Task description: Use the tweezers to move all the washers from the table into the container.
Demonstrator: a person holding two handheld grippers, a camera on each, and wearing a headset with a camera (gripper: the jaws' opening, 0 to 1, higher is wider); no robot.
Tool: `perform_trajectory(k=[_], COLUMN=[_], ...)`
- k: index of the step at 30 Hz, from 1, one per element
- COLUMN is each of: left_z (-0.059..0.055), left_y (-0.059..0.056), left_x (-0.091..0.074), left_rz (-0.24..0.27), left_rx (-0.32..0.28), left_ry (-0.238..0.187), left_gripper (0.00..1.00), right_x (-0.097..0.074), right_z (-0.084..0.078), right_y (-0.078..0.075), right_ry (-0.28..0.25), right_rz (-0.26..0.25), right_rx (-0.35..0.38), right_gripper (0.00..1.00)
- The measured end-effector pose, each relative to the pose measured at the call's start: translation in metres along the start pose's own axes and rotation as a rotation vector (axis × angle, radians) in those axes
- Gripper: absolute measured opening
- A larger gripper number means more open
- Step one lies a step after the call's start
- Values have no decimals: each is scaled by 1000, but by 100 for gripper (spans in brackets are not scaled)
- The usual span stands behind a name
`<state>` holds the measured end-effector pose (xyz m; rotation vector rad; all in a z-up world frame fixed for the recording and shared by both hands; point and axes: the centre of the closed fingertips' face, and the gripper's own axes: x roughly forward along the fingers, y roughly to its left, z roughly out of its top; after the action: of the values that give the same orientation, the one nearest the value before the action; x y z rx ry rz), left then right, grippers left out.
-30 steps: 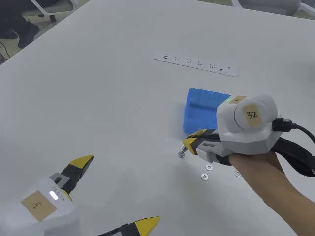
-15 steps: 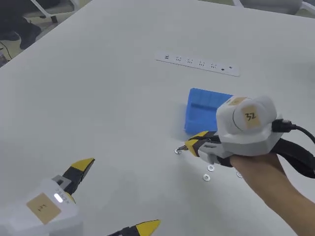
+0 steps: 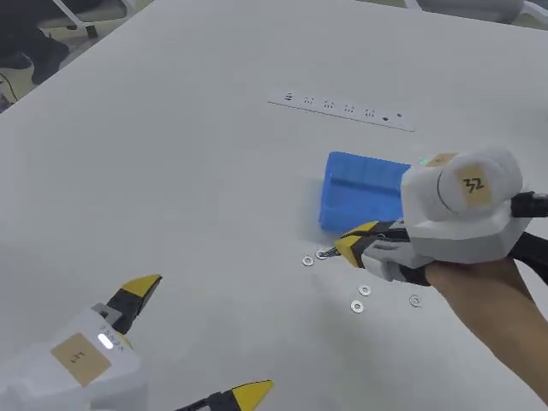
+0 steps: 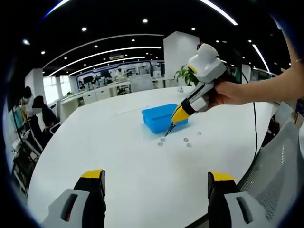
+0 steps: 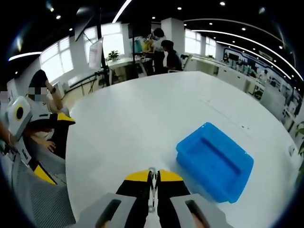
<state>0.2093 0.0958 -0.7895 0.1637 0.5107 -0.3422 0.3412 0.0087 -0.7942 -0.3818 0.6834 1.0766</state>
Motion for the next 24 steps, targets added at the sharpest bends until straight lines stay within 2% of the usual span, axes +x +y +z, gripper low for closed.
perform_trajectory(k=[10, 19, 22, 24], left_z=[0, -1, -1, -3], left_y=[0, 0, -1, -1], left_x=[0, -1, -1, -1], left_rz=[6, 9, 7, 8], left_rx=[9, 6, 8, 11], left_ry=[-2, 0, 1, 9], left_gripper=[91, 90, 90, 90], right_x=[-14, -13, -8, -6], right_z=[8, 4, 1, -7], right_y=[-3, -7, -2, 2], right_ry=[-29, -21, 17, 101], right_rz=[-15, -13, 7, 29], right_rx=[42, 67, 66, 34], right_gripper=[0, 1, 1, 1])
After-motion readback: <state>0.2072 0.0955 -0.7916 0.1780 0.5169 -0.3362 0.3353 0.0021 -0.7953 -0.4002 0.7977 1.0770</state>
